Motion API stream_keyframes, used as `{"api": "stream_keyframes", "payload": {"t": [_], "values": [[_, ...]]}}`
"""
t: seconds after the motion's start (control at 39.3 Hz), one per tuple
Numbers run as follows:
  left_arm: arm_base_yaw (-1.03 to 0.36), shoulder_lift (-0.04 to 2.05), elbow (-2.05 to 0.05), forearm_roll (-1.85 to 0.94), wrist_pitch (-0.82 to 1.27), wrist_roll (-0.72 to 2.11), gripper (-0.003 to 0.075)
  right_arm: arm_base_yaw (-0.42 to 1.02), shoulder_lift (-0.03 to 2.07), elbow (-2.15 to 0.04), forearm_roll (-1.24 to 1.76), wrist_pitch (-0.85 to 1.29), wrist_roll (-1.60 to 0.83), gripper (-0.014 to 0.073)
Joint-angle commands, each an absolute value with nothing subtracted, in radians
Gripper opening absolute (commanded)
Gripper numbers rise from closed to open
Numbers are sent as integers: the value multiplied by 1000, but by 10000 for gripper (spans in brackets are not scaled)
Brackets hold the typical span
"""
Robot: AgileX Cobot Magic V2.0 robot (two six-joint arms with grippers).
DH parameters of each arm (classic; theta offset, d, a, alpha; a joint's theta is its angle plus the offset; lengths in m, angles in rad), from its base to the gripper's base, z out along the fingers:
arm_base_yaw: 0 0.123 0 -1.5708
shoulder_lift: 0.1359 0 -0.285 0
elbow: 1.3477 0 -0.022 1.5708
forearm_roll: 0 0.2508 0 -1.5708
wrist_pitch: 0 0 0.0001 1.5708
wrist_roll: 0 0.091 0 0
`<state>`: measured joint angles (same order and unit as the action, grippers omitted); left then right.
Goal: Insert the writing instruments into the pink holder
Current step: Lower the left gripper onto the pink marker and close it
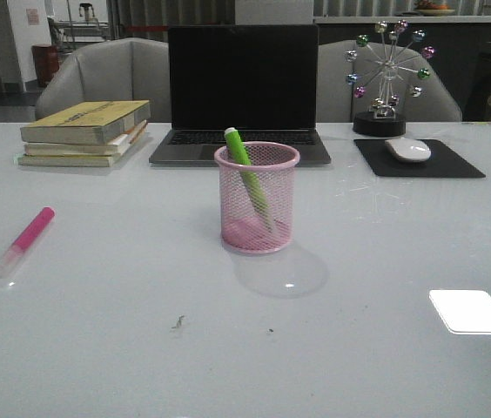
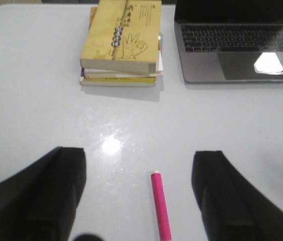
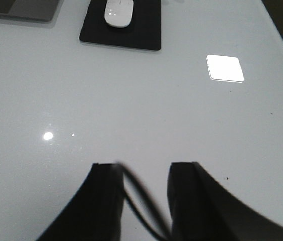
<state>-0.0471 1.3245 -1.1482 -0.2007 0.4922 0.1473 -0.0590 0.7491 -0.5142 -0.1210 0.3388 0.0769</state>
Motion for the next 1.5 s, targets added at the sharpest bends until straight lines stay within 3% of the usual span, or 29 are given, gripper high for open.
{"api": "stream_keyframes", "payload": {"t": [0.0,0.64,1.12,1.48], "values": [[-54,1390,-1242,-221,490,145,510,-65,745,-541,-135,271,70,358],[-171,1793,-1332,-221,562,146,510,-65,745,-541,-135,271,70,358],[-171,1891,-1332,-213,683,145,508,-65,745,-541,-135,271,70,358],[-171,1892,-1332,-177,752,143,445,-65,745,-541,-135,271,70,358]]}}
